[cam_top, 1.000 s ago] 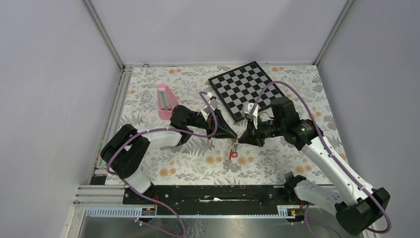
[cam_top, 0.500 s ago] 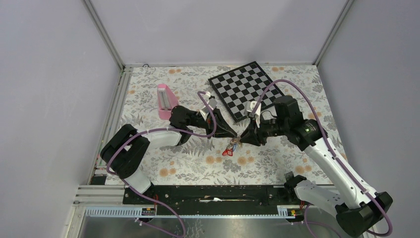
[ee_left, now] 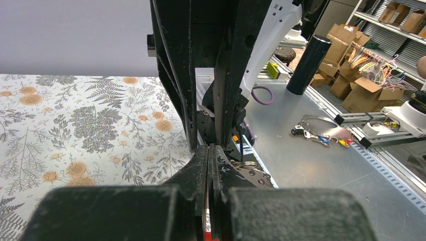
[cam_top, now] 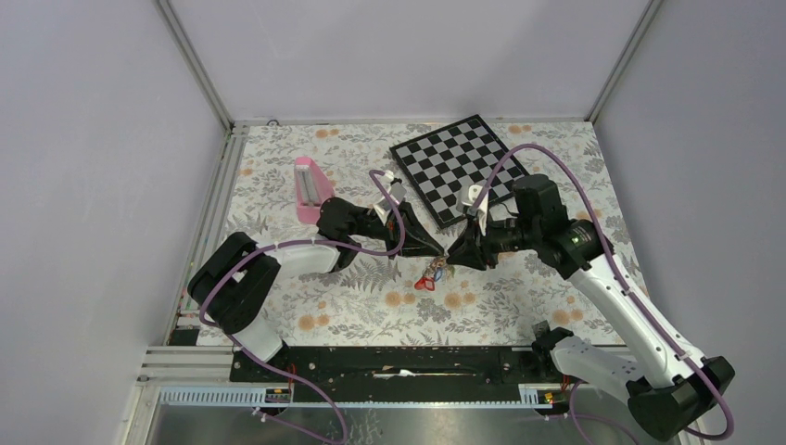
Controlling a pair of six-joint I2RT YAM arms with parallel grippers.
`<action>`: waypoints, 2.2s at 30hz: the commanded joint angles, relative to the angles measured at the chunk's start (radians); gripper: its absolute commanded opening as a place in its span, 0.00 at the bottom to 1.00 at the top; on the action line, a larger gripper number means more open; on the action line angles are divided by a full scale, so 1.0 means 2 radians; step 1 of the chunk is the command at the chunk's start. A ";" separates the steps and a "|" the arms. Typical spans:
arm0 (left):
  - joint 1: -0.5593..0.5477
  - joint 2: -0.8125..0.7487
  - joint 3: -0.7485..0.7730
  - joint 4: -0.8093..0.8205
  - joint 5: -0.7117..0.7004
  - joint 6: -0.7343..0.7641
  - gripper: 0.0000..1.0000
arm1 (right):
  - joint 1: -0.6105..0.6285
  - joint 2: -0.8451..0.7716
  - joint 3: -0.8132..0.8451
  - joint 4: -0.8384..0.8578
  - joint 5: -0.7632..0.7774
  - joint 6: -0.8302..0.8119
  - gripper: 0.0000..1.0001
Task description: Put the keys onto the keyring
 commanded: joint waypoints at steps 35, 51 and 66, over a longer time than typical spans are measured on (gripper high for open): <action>0.002 -0.019 0.010 -0.064 0.009 0.095 0.20 | 0.000 0.031 0.026 -0.052 0.019 -0.044 0.00; -0.004 -0.004 0.043 -0.142 0.009 0.135 0.39 | 0.022 0.062 0.056 -0.084 0.049 -0.041 0.00; -0.019 0.007 0.048 -0.156 0.004 0.134 0.17 | 0.024 0.061 0.049 -0.070 0.054 -0.033 0.00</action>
